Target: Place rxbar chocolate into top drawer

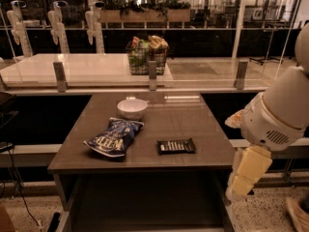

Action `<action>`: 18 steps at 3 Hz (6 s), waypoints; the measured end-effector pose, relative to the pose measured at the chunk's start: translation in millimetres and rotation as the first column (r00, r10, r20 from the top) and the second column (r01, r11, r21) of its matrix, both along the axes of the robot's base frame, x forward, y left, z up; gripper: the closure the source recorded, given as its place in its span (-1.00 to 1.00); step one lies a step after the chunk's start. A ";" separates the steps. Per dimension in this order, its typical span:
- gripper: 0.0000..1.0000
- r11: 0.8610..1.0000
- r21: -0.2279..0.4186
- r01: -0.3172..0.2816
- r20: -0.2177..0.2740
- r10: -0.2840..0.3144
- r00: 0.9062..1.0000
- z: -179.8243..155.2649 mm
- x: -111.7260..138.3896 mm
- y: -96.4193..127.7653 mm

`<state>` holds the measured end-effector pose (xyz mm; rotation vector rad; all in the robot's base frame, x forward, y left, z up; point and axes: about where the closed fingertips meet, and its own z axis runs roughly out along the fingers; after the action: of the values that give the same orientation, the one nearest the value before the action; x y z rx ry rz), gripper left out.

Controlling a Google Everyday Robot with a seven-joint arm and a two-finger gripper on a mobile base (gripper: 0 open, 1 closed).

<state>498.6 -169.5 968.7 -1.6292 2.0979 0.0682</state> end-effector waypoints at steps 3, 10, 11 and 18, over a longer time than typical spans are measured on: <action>-1.00 0.993 0.121 -0.007 -0.019 0.009 1.000 -12.8 85.0 16.8; -1.00 0.963 0.264 0.062 -0.113 -0.033 0.993 -111.7 214.6 83.8; -1.00 0.961 0.263 0.084 -0.141 -0.047 0.989 -133.1 227.7 80.1; 1.00 0.965 0.259 0.037 -0.096 -0.012 0.995 -98.0 195.6 68.4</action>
Offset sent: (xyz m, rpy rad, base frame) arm 0.0957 0.0128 -0.0083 0.1413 0.0056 -0.0035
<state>694.2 -101.1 870.6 -1.4669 2.0757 0.4027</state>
